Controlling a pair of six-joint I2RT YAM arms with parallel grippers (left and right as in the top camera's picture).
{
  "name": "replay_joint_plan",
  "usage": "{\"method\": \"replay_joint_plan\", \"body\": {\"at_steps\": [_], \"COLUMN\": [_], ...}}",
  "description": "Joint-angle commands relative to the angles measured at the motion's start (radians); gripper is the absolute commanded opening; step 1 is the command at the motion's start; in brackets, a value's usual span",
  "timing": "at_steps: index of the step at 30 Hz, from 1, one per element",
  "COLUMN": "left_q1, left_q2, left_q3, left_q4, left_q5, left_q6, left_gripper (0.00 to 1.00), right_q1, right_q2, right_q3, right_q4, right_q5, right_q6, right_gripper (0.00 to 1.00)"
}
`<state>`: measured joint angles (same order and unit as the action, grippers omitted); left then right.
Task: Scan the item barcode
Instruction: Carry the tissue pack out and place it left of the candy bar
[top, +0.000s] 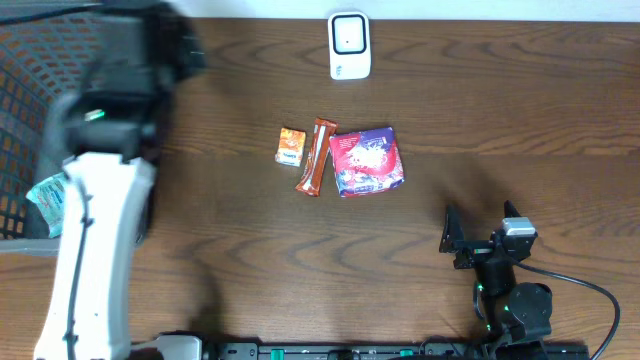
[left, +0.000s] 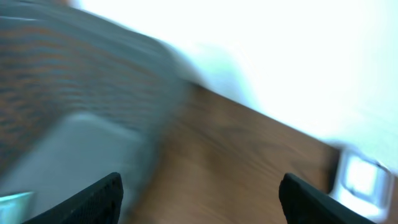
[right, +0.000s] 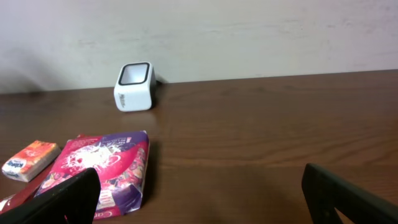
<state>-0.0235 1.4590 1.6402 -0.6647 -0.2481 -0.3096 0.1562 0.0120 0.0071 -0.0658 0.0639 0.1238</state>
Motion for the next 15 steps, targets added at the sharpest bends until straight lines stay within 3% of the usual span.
{"method": "replay_joint_plan", "body": {"at_steps": [1, 8, 15], "left_q1": [0.163, 0.432, 0.568], "left_q2": [0.005, 0.047, 0.092], "left_q3": [-0.002, -0.026, -0.114], "left_q4": [-0.069, -0.188, -0.222], "left_q5": [-0.034, -0.034, -0.034], "left_q6": [0.017, 0.018, 0.053], "left_gripper": [0.80, 0.81, 0.81], "right_q1": [-0.007, -0.007, -0.007], "right_q2": [-0.006, -0.006, -0.006], "right_q3": [-0.002, -0.002, -0.002], "right_q4": [-0.003, -0.003, -0.003], "right_q5": [0.002, 0.002, 0.002], "right_q6": [-0.009, -0.009, -0.009], "right_gripper": [0.99, 0.99, 0.99]}}
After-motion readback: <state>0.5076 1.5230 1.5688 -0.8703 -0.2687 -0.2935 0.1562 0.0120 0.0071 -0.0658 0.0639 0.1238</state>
